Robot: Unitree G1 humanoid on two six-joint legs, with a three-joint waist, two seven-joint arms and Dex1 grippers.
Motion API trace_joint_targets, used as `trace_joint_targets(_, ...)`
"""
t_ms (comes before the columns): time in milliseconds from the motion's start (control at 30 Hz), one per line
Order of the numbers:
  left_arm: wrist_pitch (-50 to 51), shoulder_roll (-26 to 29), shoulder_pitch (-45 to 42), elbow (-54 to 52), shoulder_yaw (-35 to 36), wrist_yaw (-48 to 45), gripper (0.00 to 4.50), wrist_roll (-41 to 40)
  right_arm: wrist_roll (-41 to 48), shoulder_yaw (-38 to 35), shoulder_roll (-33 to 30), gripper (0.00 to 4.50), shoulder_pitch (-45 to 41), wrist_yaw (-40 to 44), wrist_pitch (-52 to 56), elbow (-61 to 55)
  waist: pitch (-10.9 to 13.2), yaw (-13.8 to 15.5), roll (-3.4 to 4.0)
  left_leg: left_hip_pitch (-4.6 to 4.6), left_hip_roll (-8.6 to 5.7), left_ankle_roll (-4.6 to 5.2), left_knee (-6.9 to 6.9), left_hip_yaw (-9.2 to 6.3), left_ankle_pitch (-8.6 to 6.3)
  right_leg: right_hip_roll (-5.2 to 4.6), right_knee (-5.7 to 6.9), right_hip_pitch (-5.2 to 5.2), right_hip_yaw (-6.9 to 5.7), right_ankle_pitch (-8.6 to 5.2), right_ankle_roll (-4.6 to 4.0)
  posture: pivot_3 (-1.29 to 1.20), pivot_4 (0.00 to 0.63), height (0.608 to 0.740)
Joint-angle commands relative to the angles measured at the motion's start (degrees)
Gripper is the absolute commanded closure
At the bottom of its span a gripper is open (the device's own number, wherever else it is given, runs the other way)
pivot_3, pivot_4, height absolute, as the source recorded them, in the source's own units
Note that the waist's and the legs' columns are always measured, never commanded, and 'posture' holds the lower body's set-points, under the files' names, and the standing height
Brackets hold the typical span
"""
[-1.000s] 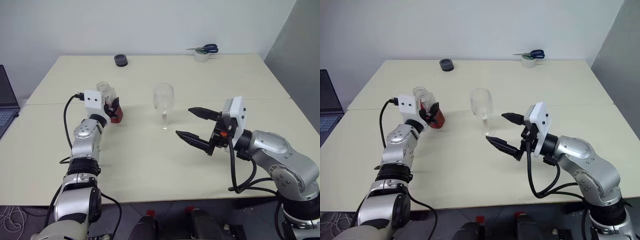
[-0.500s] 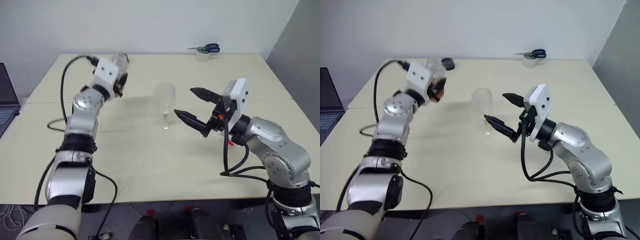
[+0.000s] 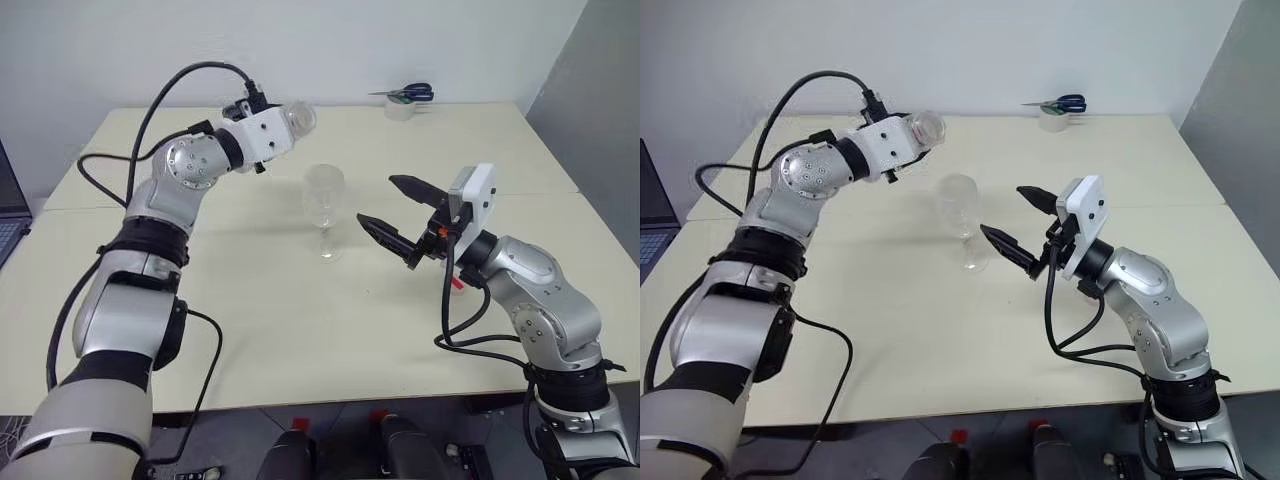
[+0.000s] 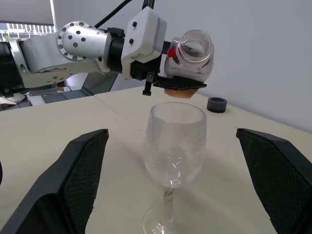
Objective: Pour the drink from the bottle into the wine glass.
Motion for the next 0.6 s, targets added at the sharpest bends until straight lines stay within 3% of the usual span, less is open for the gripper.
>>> trace_joint_targets(33, -4.6, 1.4, -3.1, 0.6, -0.9, 1.8, 2.81, 2.4, 0.5, -1.2, 0.4, 0.00, 0.0, -0.1, -1.2, -2.5, 0.0, 0.0, 0.00, -0.05, 0.00, 0.00, 0.02, 0.00, 0.00, 0.00, 0.01, -0.04, 0.00, 0.00, 0.00, 0.00, 0.150, 0.740)
trace_joint_targets(600, -14.3, 4.0, -7.0, 4.7, -4.3, 4.2, 2.81, 9.5, 2.0, -3.4, 0.0, 0.00, 2.1, -1.1, -0.2, -5.0, 0.0, -0.1, 0.00, -0.55, -0.06, 0.01, 0.60, -0.08, 0.00, 0.06, 0.14, -0.24, -0.17, 0.03, 0.06, 0.00, 0.150, 0.740)
